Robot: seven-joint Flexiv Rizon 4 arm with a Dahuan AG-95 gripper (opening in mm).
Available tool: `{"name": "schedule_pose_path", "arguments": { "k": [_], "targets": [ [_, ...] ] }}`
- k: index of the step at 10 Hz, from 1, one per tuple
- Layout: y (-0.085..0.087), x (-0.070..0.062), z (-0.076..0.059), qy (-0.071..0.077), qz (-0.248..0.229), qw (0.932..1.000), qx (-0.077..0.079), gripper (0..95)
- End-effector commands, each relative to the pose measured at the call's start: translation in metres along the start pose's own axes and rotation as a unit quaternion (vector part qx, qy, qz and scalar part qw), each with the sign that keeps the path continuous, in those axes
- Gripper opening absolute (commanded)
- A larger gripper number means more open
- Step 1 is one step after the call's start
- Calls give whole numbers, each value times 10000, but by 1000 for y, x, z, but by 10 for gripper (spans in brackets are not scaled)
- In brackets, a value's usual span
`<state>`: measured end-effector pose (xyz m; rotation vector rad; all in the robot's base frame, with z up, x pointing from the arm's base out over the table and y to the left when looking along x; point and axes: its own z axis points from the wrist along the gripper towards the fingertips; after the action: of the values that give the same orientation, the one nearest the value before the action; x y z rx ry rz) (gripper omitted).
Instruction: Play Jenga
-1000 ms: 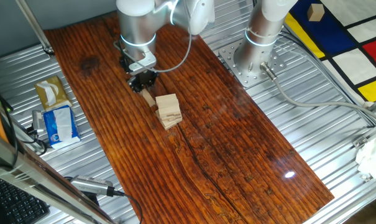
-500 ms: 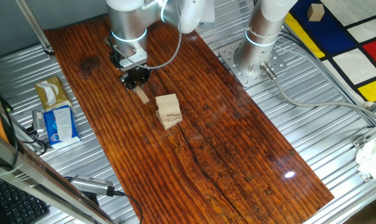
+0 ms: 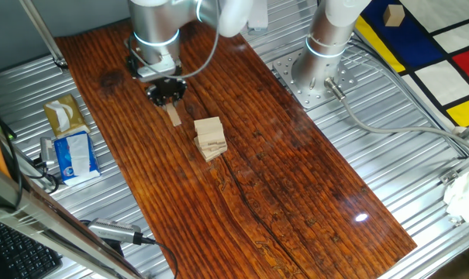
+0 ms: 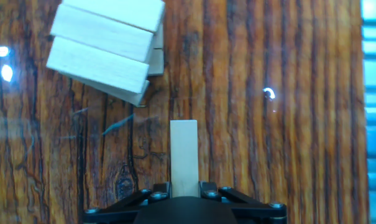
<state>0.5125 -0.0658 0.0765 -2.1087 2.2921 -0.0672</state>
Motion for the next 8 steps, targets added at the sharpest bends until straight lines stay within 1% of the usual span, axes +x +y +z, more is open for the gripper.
{"name": "schedule_pose_path", "arguments": {
  "k": [1, 3, 4, 7, 8],
  "targets": [
    [-2, 1, -2, 1, 297, 9996, 24, 0],
    [-4, 2, -3, -14, 417, 9991, 26, 0],
    [-5, 2, -3, -12, 459, 9989, 28, 190],
    [-10, 3, -4, -15, 594, 9982, 31, 190],
    [-11, 3, -4, 11, 626, 9980, 33, 380]
  ]
}}
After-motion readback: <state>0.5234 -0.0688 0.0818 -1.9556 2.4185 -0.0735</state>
